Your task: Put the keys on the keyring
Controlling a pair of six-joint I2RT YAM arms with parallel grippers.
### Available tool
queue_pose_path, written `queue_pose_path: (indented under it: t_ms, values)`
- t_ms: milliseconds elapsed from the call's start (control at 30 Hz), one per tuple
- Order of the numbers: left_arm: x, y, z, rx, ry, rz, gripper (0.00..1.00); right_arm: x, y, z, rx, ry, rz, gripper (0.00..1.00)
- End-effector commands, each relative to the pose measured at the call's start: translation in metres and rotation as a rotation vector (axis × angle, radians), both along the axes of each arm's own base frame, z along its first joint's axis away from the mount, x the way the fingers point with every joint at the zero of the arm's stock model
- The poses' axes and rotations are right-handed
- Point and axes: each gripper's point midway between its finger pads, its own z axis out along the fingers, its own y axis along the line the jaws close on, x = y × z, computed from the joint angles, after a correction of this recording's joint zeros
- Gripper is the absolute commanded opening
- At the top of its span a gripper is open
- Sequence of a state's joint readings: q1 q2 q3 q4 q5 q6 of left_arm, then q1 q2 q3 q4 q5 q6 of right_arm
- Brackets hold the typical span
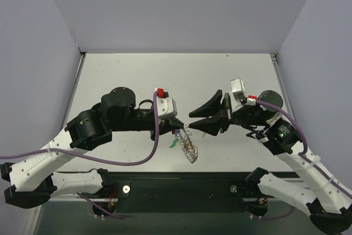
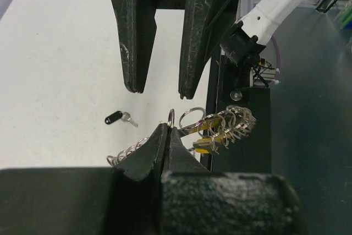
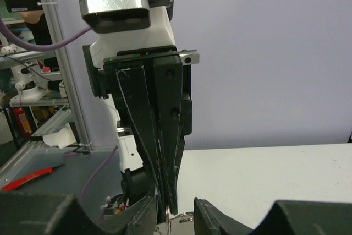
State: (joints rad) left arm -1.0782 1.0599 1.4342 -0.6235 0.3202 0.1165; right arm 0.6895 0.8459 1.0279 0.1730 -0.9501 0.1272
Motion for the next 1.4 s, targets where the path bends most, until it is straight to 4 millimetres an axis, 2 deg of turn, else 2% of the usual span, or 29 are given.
queue_pose_path:
  t_ms: [0,67,233,633,833,1167,1300,1333,1367]
  values:
    - [-0.009,0.004,0.043,-0.117,-0.029,-0.031,0.00,-0.010,0.003,0.025,0.047,-0.062,0.063,0.30]
    - [-0.010,0.005,0.046,-0.126,-0.036,-0.031,0.00,-0.010,0.004,0.023,0.041,-0.057,0.066,0.25]
    - [-0.011,0.003,0.047,-0.131,-0.038,-0.041,0.00,-0.009,0.008,0.017,0.020,-0.041,0.081,0.22]
    - [-0.004,0.001,0.044,-0.107,-0.049,-0.016,0.00,-0.018,0.004,0.019,0.027,-0.065,0.094,0.20]
    - [-0.002,0.000,0.047,-0.116,-0.055,-0.010,0.00,-0.021,0.007,0.010,-0.007,-0.039,0.124,0.21]
    - [-0.002,-0.001,0.053,-0.132,-0.067,-0.020,0.00,-0.012,0.012,-0.003,-0.056,-0.009,0.105,0.19]
    - [-0.004,-0.002,0.058,-0.149,-0.075,-0.031,0.00,-0.009,0.012,-0.007,-0.075,-0.004,0.091,0.15]
    - [-0.005,-0.001,0.060,-0.157,-0.083,-0.033,0.00,-0.008,0.013,-0.009,-0.078,-0.002,0.088,0.12]
    - [-0.006,-0.001,0.061,-0.160,-0.088,-0.036,0.00,-0.007,0.013,-0.009,-0.080,-0.001,0.087,0.04]
